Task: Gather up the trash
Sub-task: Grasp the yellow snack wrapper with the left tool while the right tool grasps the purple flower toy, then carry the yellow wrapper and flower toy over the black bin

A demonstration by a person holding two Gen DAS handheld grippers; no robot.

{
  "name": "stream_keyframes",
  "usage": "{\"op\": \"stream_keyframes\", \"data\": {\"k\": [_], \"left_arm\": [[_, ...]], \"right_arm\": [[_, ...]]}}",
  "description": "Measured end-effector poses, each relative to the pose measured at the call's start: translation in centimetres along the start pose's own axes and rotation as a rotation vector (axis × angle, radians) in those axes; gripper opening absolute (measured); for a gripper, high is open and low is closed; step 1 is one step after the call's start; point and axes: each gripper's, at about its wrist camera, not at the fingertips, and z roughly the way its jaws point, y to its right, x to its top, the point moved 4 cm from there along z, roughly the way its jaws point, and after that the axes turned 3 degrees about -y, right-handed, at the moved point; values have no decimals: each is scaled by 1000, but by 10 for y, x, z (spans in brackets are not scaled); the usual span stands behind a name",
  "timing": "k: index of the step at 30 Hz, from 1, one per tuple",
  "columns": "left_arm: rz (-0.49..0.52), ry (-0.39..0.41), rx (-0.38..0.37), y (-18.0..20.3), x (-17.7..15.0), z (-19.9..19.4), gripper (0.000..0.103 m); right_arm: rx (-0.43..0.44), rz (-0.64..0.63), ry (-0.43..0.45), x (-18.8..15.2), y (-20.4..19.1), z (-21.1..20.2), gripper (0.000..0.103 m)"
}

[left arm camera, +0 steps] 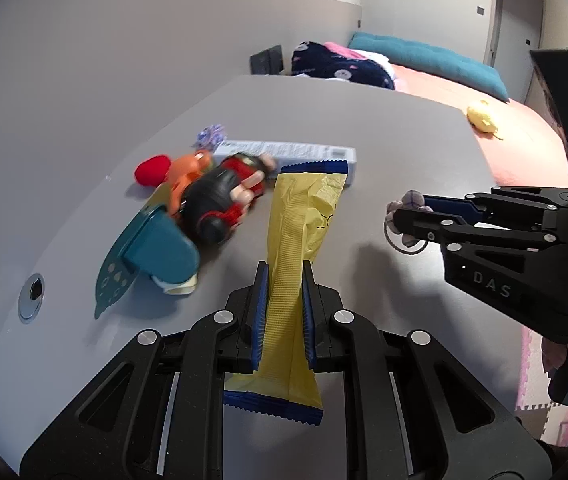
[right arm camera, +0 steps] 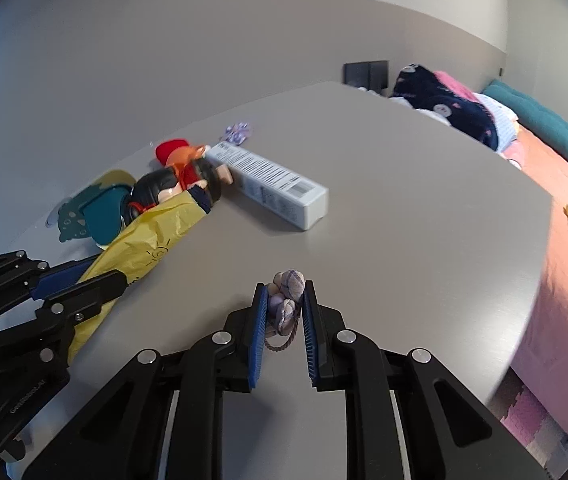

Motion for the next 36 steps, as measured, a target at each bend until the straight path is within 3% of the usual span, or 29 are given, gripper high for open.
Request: {"op": "stream_keyframes", "data": {"k": [15,36], "left_arm": [[92,32,-113,103,27,-12,15],[256,-16,-307,248,38,-1,15]], "right_arm": [[-89,86,88,-18,81,-82,19],[-260,314,105,-90,226,-145,19]]}}
